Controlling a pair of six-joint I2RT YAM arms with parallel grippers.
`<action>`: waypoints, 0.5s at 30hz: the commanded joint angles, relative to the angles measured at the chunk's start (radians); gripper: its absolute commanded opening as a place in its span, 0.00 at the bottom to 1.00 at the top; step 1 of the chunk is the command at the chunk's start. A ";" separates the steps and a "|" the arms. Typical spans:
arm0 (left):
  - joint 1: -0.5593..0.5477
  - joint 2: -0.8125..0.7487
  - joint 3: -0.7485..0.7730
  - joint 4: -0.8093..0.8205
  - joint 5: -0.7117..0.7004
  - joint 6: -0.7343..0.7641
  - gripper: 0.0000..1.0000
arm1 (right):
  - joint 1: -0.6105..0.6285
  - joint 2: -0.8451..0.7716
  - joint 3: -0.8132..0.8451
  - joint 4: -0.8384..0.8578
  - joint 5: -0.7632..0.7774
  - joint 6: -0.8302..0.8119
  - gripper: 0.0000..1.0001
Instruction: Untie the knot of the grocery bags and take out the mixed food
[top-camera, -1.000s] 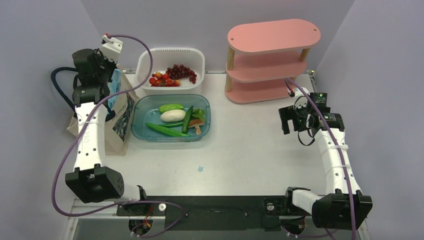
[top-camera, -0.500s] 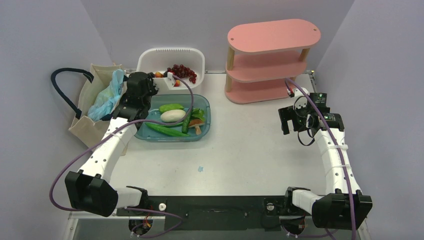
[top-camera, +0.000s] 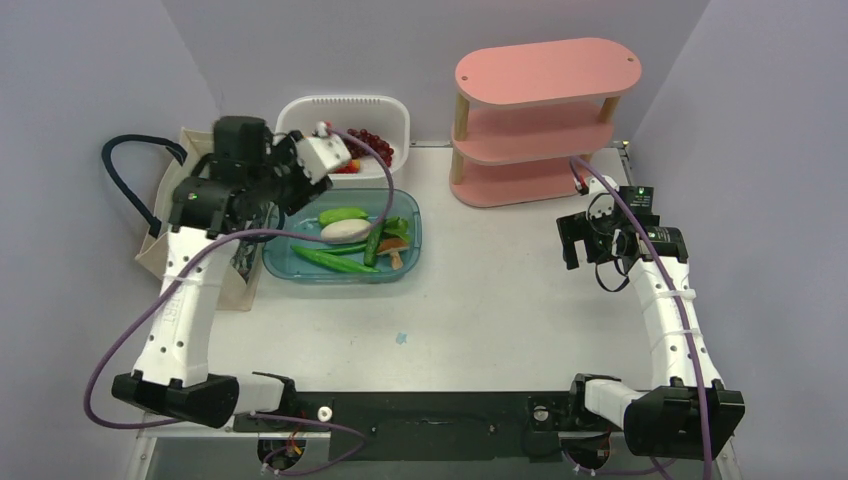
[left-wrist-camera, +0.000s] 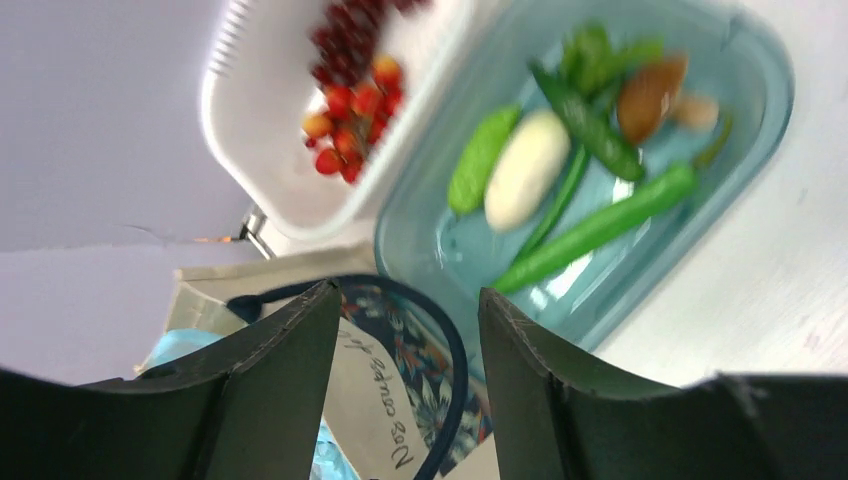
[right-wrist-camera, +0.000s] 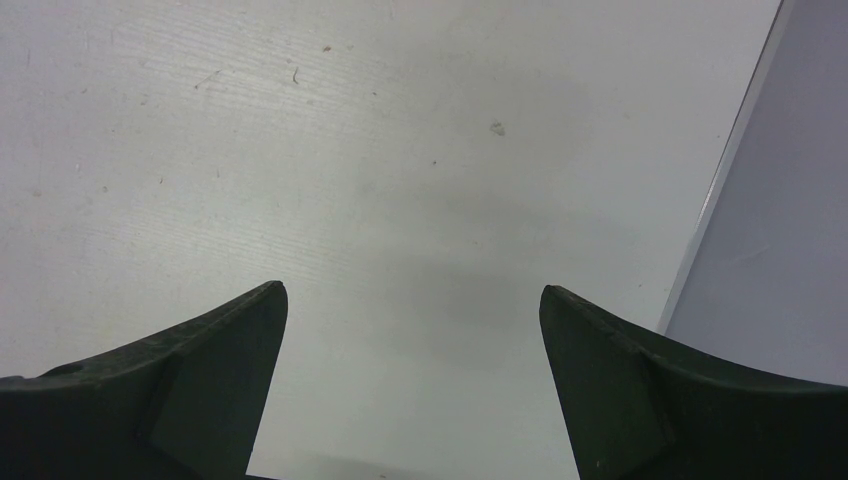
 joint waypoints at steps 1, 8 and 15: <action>0.154 0.058 0.314 -0.122 0.380 -0.349 0.51 | -0.004 -0.009 0.001 0.035 -0.016 0.007 0.93; 0.428 0.188 0.312 0.024 0.222 -0.551 0.51 | -0.004 -0.015 -0.003 0.035 -0.015 0.008 0.93; 0.636 0.338 0.281 0.106 0.158 -0.673 0.48 | -0.005 -0.035 -0.021 0.034 -0.005 0.008 0.93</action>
